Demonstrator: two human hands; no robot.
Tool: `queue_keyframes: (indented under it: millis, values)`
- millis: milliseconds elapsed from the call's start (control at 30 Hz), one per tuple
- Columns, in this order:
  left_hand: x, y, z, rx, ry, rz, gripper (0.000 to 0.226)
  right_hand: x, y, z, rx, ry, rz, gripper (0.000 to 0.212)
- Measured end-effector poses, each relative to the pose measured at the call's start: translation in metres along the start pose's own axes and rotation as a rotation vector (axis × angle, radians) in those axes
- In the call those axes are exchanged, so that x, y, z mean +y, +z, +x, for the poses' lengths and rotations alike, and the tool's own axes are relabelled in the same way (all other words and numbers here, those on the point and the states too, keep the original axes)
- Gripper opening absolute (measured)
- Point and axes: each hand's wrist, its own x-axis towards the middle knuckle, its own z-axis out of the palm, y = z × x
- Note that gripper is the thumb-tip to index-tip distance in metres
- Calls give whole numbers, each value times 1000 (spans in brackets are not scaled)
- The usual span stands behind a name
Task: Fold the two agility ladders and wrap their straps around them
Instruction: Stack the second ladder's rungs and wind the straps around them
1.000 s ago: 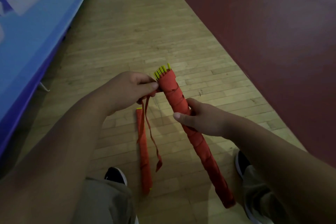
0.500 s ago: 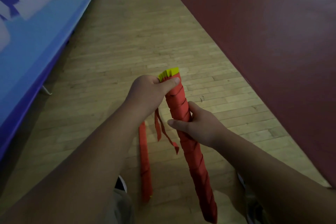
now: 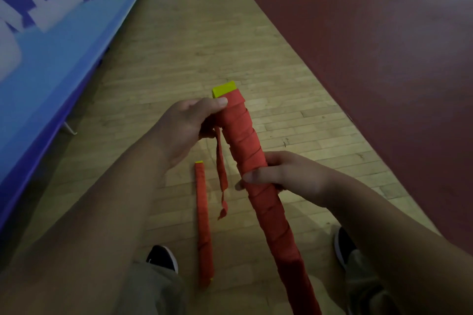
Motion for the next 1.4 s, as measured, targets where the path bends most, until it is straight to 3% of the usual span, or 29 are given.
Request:
queue_keyframes:
  millis: [100, 167, 233, 500, 800, 1033, 1167, 1300, 1400]
  values:
    - [3, -3, -4, -43, 20, 88, 50, -2, 0, -5, -23, 2, 14, 31]
    - [5, -5, -6, -48, 23, 183, 31, 0, 1, -5, 20, -2, 15, 28]
    - [5, -7, -7, -46, 13, 229, 27, 2, 3, -4, 79, 1, 4, 24]
    - [4, -3, -9, -36, -6, 366, 30, 11, 8, -2, 216, 19, -60, 16]
    - [0, -2, -6, -8, -32, 437, 41, 17, 10, 4, 261, 19, -109, 19]
    - [-1, 3, -9, -3, -69, 519, 32, 24, 11, 12, 321, 69, -179, 30]
    - [3, 0, -10, -21, -83, 527, 35, 25, 8, 11, 287, 70, -131, 27]
    - [7, -2, -15, -61, -111, 557, 58, 18, 4, 4, 179, 67, -52, 27]
    - [11, -8, -18, -90, -84, 569, 44, 13, 4, 0, 124, 53, -27, 29]
